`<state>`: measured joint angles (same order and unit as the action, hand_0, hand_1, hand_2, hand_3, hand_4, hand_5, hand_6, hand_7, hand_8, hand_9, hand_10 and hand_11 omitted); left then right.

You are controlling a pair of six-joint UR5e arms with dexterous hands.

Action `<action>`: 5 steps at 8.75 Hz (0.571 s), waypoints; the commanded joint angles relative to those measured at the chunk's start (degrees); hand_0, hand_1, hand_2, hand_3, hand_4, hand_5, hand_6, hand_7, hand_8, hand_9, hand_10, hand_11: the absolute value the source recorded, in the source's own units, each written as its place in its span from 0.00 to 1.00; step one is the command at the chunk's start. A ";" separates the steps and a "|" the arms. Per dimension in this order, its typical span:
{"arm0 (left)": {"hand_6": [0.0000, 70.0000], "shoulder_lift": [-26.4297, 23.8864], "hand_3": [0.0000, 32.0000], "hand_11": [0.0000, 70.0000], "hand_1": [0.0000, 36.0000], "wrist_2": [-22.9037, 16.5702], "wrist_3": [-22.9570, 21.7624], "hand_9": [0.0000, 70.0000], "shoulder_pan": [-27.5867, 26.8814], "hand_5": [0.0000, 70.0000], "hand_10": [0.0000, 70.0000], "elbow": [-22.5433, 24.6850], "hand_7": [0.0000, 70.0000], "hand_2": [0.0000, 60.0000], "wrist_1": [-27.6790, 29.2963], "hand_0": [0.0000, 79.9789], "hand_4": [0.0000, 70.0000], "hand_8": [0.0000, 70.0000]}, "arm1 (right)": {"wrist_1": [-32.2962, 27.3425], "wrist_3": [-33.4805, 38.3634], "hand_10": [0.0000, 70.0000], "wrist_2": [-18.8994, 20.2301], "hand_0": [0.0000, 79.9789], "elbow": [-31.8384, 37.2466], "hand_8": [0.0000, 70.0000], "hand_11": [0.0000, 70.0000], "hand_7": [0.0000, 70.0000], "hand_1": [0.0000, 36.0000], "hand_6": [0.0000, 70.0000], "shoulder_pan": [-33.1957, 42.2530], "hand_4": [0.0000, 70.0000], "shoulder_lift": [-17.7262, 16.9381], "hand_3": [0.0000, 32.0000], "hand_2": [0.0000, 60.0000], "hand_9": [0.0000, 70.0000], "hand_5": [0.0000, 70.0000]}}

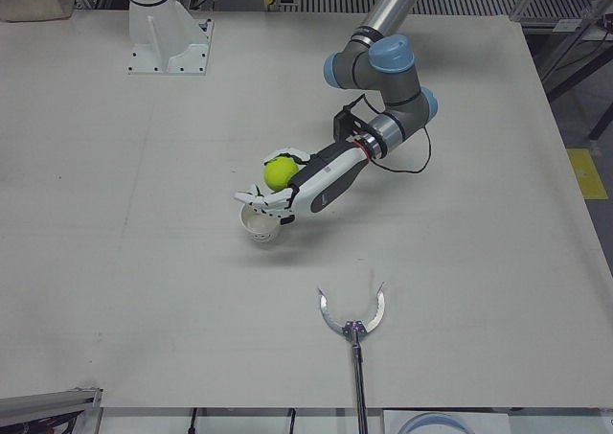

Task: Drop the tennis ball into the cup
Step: 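Lower the left hand over the mug and release the ball inside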

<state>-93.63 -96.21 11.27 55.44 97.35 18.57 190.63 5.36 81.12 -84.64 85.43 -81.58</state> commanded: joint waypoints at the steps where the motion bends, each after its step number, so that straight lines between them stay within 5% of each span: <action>1: 0.38 -2.86 0.00 0.49 1.00 3.40 1.12 0.55 -5.25 0.29 0.29 -0.58 0.77 0.40 -2.22 1.00 0.41 0.36 | 0.00 0.00 0.00 0.00 0.00 0.00 0.00 0.00 0.00 0.00 0.00 0.00 0.00 0.02 0.00 0.00 0.00 0.00; 2: 0.26 -3.04 0.00 0.49 1.00 3.40 1.04 0.56 -5.25 0.27 0.29 -0.76 0.79 0.30 -2.66 1.00 0.42 0.33 | 0.00 0.00 0.00 0.00 0.00 -0.09 0.00 0.00 0.00 0.00 0.00 0.09 0.00 0.02 0.00 0.00 0.00 0.00; 3: 0.47 -3.13 0.00 0.50 1.00 3.49 1.04 0.55 -5.25 0.31 0.29 -0.85 0.75 0.31 -2.75 1.00 0.42 0.38 | 0.00 0.00 0.00 0.00 0.00 -0.09 0.00 0.00 0.00 0.00 0.00 0.09 0.00 0.02 0.00 0.00 0.00 0.00; 4: 0.45 -4.79 0.00 0.50 1.00 3.49 1.12 0.56 -5.25 0.31 0.30 -1.02 0.76 0.25 -4.23 1.00 0.42 0.37 | 0.00 0.00 0.00 0.00 0.00 -0.09 0.00 0.00 0.00 0.00 0.00 0.09 0.00 0.02 0.00 0.00 0.00 0.00; 5: 0.24 -5.41 0.00 0.50 1.00 3.49 1.13 0.56 -5.16 0.26 0.29 -1.03 0.79 0.22 -4.94 1.00 0.42 0.33 | 0.00 0.00 0.00 0.00 0.00 -0.09 0.00 0.00 0.00 0.00 0.00 0.09 0.00 0.02 0.00 0.00 0.00 0.00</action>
<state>-97.18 -92.80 12.33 50.27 96.52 15.46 190.63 5.36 81.12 -84.71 85.50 -81.56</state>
